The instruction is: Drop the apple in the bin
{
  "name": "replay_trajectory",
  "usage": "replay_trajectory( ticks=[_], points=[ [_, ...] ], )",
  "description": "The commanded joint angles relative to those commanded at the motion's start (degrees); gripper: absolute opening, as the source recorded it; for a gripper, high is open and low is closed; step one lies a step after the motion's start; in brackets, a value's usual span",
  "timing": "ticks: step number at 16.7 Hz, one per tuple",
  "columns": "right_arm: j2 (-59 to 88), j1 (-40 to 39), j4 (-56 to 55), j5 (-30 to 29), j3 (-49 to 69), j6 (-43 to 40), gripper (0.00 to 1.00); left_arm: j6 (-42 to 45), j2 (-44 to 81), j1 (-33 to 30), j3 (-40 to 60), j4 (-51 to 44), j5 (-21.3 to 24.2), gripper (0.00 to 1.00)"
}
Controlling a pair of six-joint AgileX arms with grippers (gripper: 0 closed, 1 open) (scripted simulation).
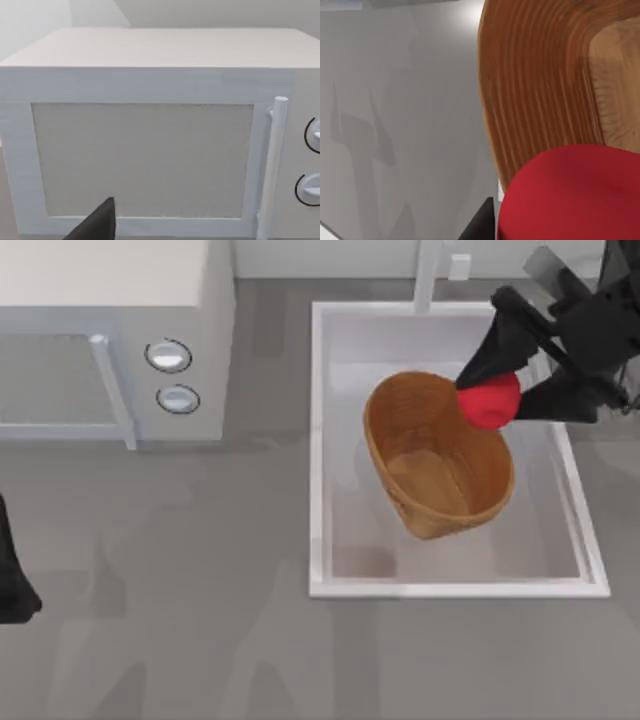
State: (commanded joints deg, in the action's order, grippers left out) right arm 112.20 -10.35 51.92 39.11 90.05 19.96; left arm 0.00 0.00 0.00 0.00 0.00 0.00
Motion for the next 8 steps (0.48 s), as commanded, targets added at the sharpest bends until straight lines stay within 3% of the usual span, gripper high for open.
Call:
replay_trajectory(
  ticks=[8],
  points=[
    [3.3, -3.7, -12.2, -1.1, -5.0, 5.1, 0.0, 0.0, 0.0, 0.0, 0.0, 0.0, 0.0, 1.0]
  ],
)
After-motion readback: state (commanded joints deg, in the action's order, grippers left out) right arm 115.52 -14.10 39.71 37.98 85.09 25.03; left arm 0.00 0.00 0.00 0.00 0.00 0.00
